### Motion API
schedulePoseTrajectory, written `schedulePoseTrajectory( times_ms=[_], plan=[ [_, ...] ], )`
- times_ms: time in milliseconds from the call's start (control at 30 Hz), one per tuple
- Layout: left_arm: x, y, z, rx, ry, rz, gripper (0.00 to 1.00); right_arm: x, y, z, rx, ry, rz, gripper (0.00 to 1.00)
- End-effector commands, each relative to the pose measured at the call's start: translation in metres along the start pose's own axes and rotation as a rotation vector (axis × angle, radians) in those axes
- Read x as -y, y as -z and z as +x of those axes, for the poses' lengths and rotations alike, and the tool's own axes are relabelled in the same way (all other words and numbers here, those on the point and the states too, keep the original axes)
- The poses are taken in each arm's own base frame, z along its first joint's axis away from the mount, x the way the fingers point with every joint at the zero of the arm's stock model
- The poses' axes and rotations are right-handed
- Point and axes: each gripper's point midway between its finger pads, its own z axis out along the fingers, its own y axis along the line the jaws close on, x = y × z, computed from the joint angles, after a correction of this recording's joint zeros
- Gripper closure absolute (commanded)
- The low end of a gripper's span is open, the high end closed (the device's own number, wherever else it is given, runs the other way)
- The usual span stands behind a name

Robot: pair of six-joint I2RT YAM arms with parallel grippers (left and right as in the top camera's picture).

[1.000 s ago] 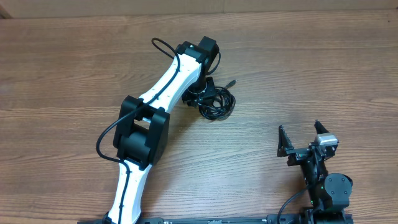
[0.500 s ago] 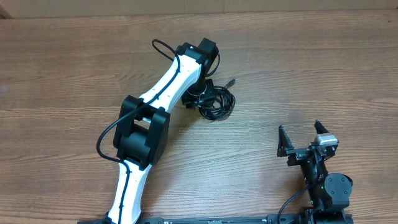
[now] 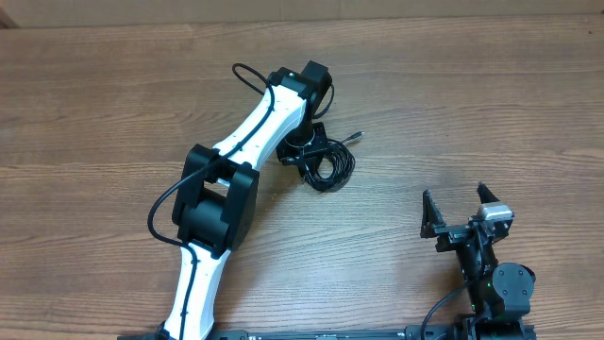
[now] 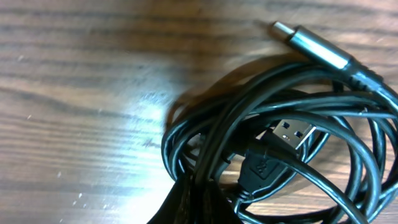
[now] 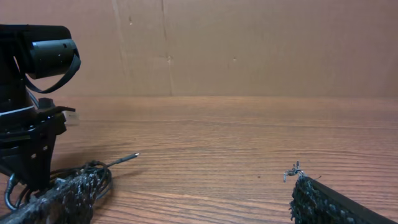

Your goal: Untangle cables

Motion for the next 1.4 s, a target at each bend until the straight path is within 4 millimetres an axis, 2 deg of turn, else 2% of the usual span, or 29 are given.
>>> schedulePoseTrajectory(
  times_ms=[0, 67, 167, 200, 333, 400, 467, 500, 633, 667, 733, 767, 800, 833, 867, 933, 967, 1067, 1100, 1133, 1200, 1267, 1333, 1367],
  plan=[
    [-0.005, 0.011, -0.009, 0.004, 0.002, -0.009, 0.96, 0.000, -0.001, 0.004, -0.006, 0.004, 0.003, 0.00],
    [-0.007, 0.030, -0.013, 0.018, 0.012, -0.010, 0.96, 0.000, -0.001, 0.004, -0.006, 0.004, 0.003, 0.00],
    [-0.011, 0.070, -0.021, 0.085, 0.020, -0.024, 0.96, 0.000, -0.001, 0.004, -0.006, 0.004, 0.003, 0.00],
    [-0.014, 0.095, -0.024, 0.133, 0.022, -0.029, 0.96, 0.000, -0.001, 0.004, -0.006, 0.004, 0.003, 0.00],
    [-0.025, 0.157, -0.023, 0.276, 0.052, -0.051, 0.96, 0.000, -0.001, 0.004, -0.006, 0.004, 0.004, 0.00],
    [-0.031, 0.181, -0.018, 0.338, 0.080, -0.062, 0.96, 0.000, -0.001, 0.004, -0.006, 0.004, 0.003, 0.00],
    [-0.029, 0.193, -0.013, 0.359, 0.073, -0.037, 0.96, 0.000, -0.001, 0.004, -0.006, 0.004, 0.003, 0.00],
    [-0.023, 0.194, -0.009, 0.345, 0.049, -0.001, 0.96, 0.000, -0.001, 0.004, -0.006, 0.004, 0.003, 0.00],
    [0.028, 0.193, 0.017, 0.196, -0.269, 0.269, 0.96, 0.000, -0.001, 0.004, -0.006, 0.004, 0.003, 0.00],
    [0.034, 0.194, 0.020, 0.176, -0.307, 0.313, 0.96, 0.000, -0.001, 0.004, -0.006, 0.004, 0.003, 0.00],
    [0.019, 0.191, 0.009, 0.203, -0.251, 0.247, 0.96, 0.000, -0.001, 0.004, -0.006, 0.004, 0.003, 0.00],
    [0.000, 0.189, -0.003, 0.246, -0.157, 0.149, 0.96, 0.000, -0.001, 0.004, -0.006, 0.004, 0.003, 0.00],
    [-0.028, 0.189, -0.012, 0.297, -0.030, 0.018, 0.96, 0.000, -0.001, 0.004, -0.006, 0.004, 0.003, 0.00],
    [-0.052, 0.191, -0.015, 0.337, 0.091, -0.098, 0.96, 0.000, -0.001, 0.004, -0.006, 0.004, 0.003, 0.00],
    [-0.062, 0.193, -0.018, 0.365, 0.143, -0.145, 0.96, 0.000, -0.001, 0.004, -0.006, 0.004, 0.003, 0.00],
    [-0.049, 0.188, -0.011, 0.308, 0.094, -0.076, 0.96, 0.000, -0.001, 0.004, -0.006, 0.004, 0.003, 0.00],
    [-0.034, 0.186, -0.006, 0.267, 0.054, -0.001, 0.96, 0.000, -0.001, 0.004, -0.006, 0.004, 0.003, 0.00],
    [0.025, 0.192, 0.014, 0.159, -0.249, 0.310, 0.96, 0.000, -0.001, 0.004, -0.006, 0.004, 0.003, 0.00],
    [0.036, 0.196, 0.019, 0.145, -0.312, 0.378, 0.96, 0.000, -0.001, 0.004, -0.006, 0.004, 0.003, 0.00],
    [0.039, 0.197, 0.020, 0.142, -0.320, 0.396, 0.96, 0.000, -0.001, 0.004, -0.006, 0.004, 0.003, 0.00],
    [0.028, 0.194, 0.012, 0.167, -0.256, 0.330, 0.96, 0.000, -0.001, 0.004, -0.006, 0.004, 0.003, 0.00],
    [-0.004, 0.187, 0.000, 0.219, -0.088, 0.152, 0.96, 0.000, -0.001, 0.004, -0.006, 0.004, 0.003, 0.00],
    [-0.039, 0.185, -0.003, 0.265, 0.078, -0.027, 0.96, 0.000, -0.001, 0.004, -0.006, 0.004, 0.004, 0.00],
    [-0.043, 0.185, -0.005, 0.281, 0.088, -0.055, 0.96, 0.000, -0.001, 0.004, -0.006, 0.004, 0.003, 0.00]
  ],
)
